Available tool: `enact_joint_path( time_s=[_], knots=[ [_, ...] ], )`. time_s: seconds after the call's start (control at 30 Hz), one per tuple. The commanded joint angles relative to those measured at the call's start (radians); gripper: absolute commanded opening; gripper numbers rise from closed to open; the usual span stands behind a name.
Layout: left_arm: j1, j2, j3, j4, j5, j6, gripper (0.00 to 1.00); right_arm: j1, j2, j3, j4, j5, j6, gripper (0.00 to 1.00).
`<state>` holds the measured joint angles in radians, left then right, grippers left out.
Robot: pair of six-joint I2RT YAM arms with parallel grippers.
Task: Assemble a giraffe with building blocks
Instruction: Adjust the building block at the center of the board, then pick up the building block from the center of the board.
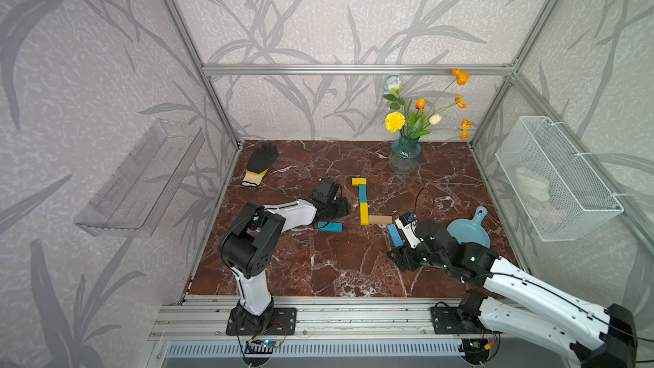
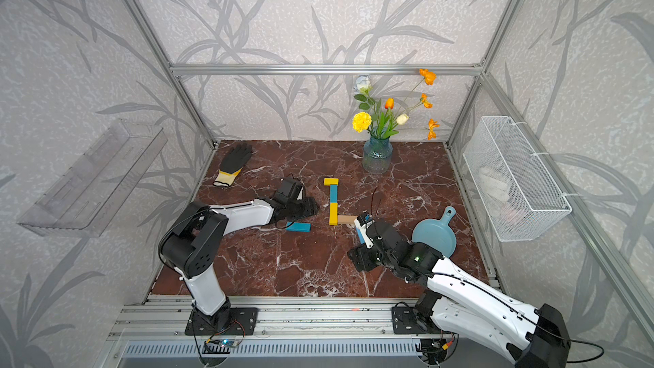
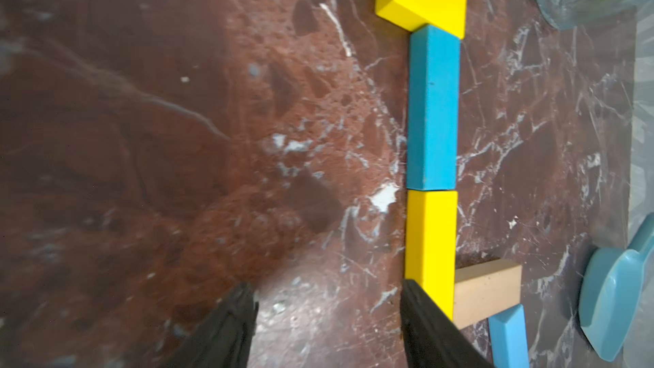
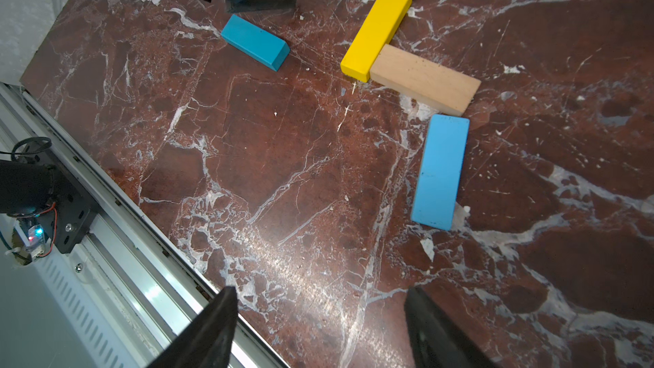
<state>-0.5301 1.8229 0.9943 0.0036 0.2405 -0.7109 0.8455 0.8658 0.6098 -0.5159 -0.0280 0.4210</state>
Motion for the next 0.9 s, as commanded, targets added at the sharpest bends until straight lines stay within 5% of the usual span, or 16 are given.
enact_joint_path(
  time_s=[0.0,0.37,0.73,0.87],
  knots=[
    [-0.019,0.03,0.01,0.006,0.074,-0.009,0.67,0.005,-0.029,-0.019,-0.002,-0.001,0.016,0.75],
    [-0.062,-0.201,-0.221,-0.059,-0.075,-0.036,0.67,0.008,-0.132,-0.039,-0.05,-0.003,0.058,0.74],
    [-0.084,-0.456,-0.342,-0.087,-0.097,-0.055,0.68,0.083,-0.115,-0.048,-0.041,0.047,0.091,0.73],
    [-0.131,-0.631,-0.271,-0.267,-0.259,0.004,0.75,0.105,-0.07,-0.054,-0.001,0.052,0.099,0.73]
  ],
)
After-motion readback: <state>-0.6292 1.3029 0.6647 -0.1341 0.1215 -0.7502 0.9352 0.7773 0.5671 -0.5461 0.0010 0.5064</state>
